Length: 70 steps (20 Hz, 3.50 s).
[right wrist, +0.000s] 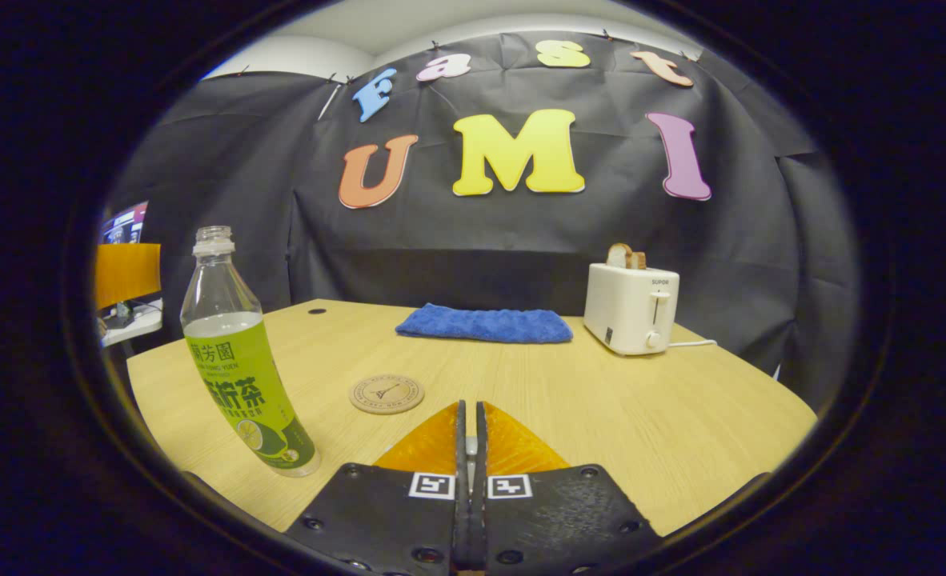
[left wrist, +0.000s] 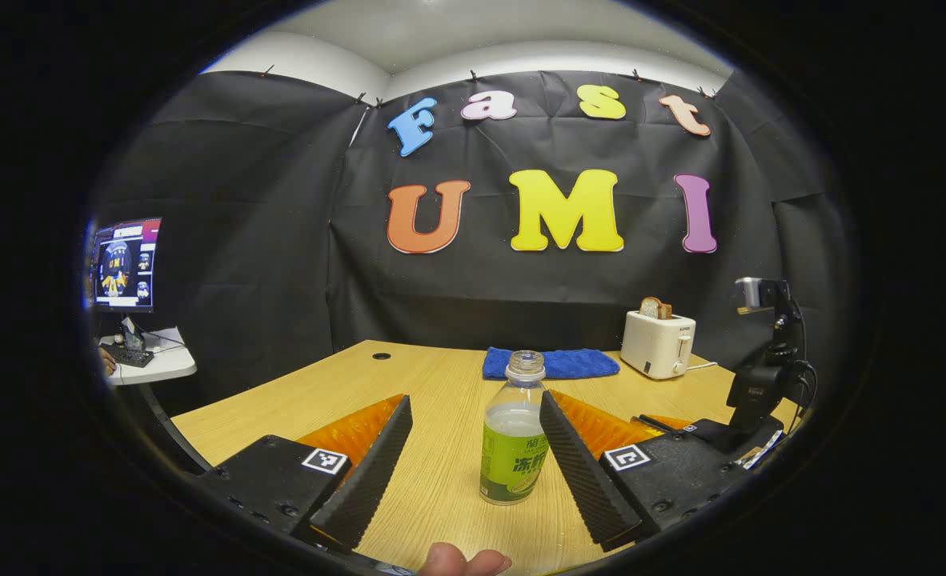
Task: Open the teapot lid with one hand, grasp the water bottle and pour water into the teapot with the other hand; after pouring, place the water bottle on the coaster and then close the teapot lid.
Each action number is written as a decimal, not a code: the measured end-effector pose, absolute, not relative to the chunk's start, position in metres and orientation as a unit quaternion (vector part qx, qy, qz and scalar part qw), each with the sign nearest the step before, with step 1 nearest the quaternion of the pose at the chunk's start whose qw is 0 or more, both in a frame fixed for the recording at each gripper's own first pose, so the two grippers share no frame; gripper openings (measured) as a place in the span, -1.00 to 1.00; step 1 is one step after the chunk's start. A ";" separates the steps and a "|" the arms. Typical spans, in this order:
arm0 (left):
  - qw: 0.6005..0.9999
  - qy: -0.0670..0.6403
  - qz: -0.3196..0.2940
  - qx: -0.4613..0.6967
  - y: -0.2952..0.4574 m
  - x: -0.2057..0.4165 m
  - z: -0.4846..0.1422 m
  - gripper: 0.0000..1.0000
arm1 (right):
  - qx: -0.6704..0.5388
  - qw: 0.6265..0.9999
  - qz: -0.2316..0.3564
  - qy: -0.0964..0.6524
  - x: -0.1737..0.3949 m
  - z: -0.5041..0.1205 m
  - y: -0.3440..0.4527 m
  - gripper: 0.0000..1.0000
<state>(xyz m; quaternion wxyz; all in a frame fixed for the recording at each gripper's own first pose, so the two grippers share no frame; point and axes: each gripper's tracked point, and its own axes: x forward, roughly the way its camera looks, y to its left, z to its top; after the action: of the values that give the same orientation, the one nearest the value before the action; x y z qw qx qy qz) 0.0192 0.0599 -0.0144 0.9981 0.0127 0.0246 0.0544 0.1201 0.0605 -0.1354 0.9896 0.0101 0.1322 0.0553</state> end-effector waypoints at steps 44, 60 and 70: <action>0.957 0.143 0.037 0.251 0.060 0.065 -0.093 0.50 | 0.069 0.992 0.054 0.090 0.050 -0.077 -0.035 -1.00; 0.740 0.149 0.021 0.656 0.055 0.075 -0.067 0.46 | 0.082 0.991 0.044 0.094 0.037 -0.089 -0.083 -1.00; 0.610 0.162 -0.007 0.776 0.039 0.083 -0.053 0.46 | 0.094 0.990 0.035 0.097 0.031 -0.099 -0.102 -1.00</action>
<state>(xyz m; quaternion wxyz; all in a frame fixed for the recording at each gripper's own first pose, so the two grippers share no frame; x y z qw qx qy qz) 0.0833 0.0394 -0.0525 0.6101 0.7756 0.1618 -0.0070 0.0307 -0.1019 -0.0993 0.9902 0.0944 0.0966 0.0354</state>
